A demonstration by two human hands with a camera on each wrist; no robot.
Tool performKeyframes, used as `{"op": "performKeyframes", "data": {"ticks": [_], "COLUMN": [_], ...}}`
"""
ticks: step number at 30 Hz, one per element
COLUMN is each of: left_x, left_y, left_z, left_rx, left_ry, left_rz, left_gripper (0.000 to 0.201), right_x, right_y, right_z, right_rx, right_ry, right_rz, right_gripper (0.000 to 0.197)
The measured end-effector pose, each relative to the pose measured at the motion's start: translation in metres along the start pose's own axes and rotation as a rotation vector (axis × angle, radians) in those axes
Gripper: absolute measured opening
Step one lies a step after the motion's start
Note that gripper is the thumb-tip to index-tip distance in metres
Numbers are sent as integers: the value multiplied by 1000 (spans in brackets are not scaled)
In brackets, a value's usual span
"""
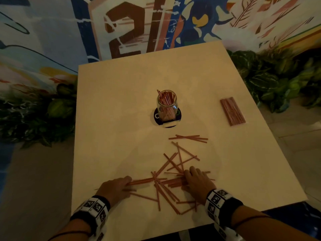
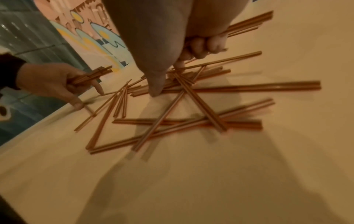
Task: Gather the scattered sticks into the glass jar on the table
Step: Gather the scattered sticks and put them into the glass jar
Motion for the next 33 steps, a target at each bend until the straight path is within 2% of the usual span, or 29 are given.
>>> {"op": "performKeyframes", "data": {"ticks": [2, 4, 7, 10, 13, 15, 17, 20, 22, 23, 26, 27, 31, 33], "left_x": [-8, -13, -17, -21, -28, -30, -26, -30, -37, -41, -45, -47, -43, -38], "left_y": [0, -2, -7, -12, -14, -18, -23, -26, -18, -15, -17, -16, -13, -9], "left_z": [2, 6, 10, 9, 7, 9, 18, 23, 14, 11, 13, 11, 7, 5], "left_rx": [-33, -45, -47, -40, -102, -107, -122, -161, -129, -108, -81, -84, -68, -50], "left_ry": [-37, -55, -55, -39, -38, -67, -63, -65, -85, -44, -21, -31, -62, -71], "left_rz": [109, 198, 191, 236, 347, 420, 367, 344, 366, 311, 280, 262, 171, 110], "left_gripper": [38, 35, 33, 31, 29, 38, 48, 49, 41, 36, 38, 38, 38, 37], "right_x": [-1, -3, -5, -2, -7, -5, -7, -12, -6, -5, -2, -2, -9, -10], "right_y": [1, 6, 11, 14, 4, 3, -3, -5, 3, 2, 10, 11, 12, 18], "right_z": [4, 8, 11, 11, 14, 13, 13, 15, 12, 12, 11, 11, 16, 17], "right_rx": [-17, -53, -11, 29, 1, -36, -89, -45, -95, -119, 5, 3, 31, 52], "right_ry": [86, 136, 129, 113, 100, 118, 154, 138, 135, 129, 30, 26, 3, 37], "right_rz": [-61, -93, -186, -265, -294, -333, -349, -304, -263, -249, -199, -196, -177, -203], "right_gripper": [35, 26, 31, 28, 25, 32, 34, 28, 9, 9, 23, 23, 13, 36]}}
Point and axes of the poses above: each hand's wrist, its own z-axis towards the middle knuckle, its own y-axis out of the back of the hand, x = y × z, the point moved 1 cm from there along z, towards the middle knuckle, and after that the axes turned 4 degrees about x, right-handed, at the moved point
